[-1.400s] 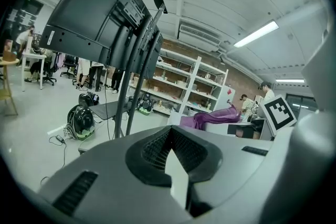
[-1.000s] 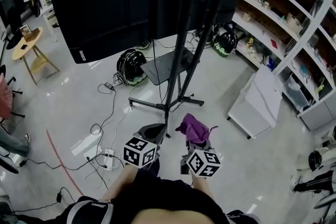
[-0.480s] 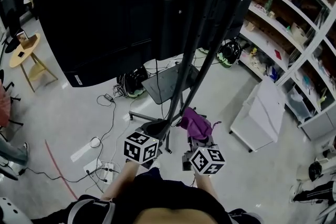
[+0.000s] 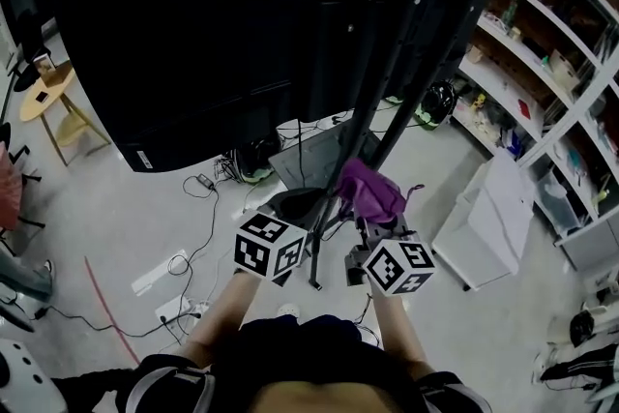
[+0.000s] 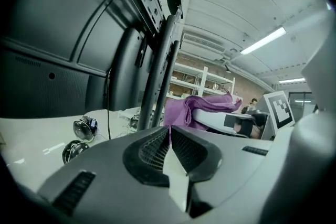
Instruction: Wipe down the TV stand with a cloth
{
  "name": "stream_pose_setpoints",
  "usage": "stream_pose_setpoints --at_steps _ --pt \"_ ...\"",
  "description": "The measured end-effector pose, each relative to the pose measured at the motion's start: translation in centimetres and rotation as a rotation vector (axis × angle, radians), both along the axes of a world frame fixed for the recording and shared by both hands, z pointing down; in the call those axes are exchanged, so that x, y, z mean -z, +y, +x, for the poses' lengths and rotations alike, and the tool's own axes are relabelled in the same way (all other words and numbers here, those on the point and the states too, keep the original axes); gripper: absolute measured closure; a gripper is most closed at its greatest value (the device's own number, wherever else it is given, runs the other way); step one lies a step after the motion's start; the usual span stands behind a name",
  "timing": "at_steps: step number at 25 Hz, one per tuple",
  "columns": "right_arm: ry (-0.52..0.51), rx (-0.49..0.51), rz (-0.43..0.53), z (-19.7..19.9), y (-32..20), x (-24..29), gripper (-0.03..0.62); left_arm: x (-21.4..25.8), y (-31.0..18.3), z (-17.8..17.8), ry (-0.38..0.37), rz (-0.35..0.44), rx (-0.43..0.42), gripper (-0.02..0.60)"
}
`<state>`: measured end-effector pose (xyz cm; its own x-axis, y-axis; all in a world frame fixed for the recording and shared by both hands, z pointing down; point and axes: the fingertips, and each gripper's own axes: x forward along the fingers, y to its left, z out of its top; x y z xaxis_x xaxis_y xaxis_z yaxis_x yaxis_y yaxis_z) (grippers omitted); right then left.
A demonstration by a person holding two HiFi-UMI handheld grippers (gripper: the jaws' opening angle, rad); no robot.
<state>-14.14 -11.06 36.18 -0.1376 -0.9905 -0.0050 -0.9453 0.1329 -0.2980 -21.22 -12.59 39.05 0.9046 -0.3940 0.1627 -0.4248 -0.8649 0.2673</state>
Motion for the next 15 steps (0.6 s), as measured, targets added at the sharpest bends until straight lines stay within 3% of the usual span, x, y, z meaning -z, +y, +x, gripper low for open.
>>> stream_pose_setpoints --at_steps 4,8,15 --pt "0.03 0.036 0.064 0.5 -2.4 4.1 0.53 3.3 -2.2 0.0 0.027 0.021 0.032 0.574" --pt "0.048 0.076 0.135 0.7 -4.6 8.8 0.53 6.8 -3.9 0.0 0.017 0.099 0.072 0.574" --pt "0.083 0.209 0.258 -1.0 -7.4 16.7 0.53 14.0 -5.3 0.3 0.07 0.203 0.095 0.574"
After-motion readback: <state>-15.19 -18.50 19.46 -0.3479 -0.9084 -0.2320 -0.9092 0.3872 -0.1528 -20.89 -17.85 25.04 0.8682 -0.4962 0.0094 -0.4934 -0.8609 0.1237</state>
